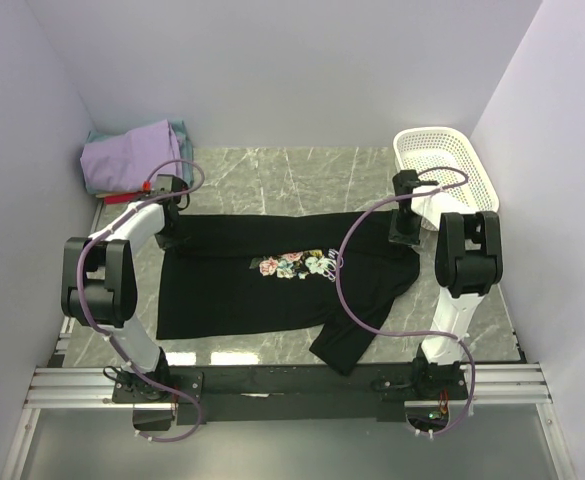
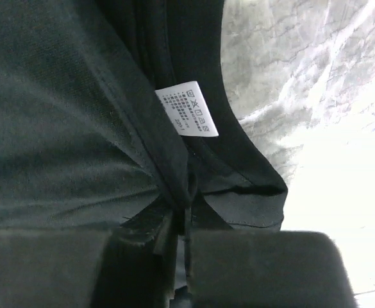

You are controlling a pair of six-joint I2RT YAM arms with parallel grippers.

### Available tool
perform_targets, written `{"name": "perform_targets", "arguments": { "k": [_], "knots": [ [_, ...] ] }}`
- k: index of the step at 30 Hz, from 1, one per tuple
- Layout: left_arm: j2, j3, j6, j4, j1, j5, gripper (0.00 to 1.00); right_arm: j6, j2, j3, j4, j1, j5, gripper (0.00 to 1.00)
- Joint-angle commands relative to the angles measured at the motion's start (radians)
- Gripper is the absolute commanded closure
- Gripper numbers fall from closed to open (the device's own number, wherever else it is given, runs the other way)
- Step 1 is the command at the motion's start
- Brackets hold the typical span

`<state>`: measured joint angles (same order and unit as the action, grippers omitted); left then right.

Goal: Fold and stack the t-shirts

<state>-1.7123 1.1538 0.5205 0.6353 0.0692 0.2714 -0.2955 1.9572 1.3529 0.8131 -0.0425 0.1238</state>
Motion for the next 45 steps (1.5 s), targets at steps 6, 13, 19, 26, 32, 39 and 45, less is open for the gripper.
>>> {"name": "perform_targets", "arguments": {
  "k": [6,13,19,26,32,39,45],
  "knots": [
    [0.039,-0.017,0.038,0.076,0.035,0.136,0.47,-0.051,-0.044,-0.044,0.02,0.0,0.137,0.3],
    [0.167,0.05,0.046,0.063,0.04,0.149,0.31,-0.053,-0.297,-0.006,-0.083,-0.002,0.08,0.26],
    [0.207,0.115,0.053,-0.052,0.04,-0.077,0.27,-0.027,-0.302,0.002,-0.199,-0.003,-0.12,0.23],
    [0.059,0.084,0.079,-0.321,0.067,-0.399,0.27,-0.068,-0.158,0.009,-0.315,-0.017,-0.349,0.25],
    [-0.087,0.047,0.096,-0.428,0.072,-0.428,0.29,-0.059,-0.049,0.054,-0.313,-0.025,-0.311,0.25],
    [-0.191,0.11,0.061,-0.295,0.072,-0.275,0.29,-0.062,0.012,0.061,-0.256,-0.023,-0.195,0.24],
    [-0.263,0.185,0.039,-0.174,0.07,-0.078,0.27,-0.074,0.077,0.06,-0.215,-0.02,-0.161,0.23]
  ]
}}
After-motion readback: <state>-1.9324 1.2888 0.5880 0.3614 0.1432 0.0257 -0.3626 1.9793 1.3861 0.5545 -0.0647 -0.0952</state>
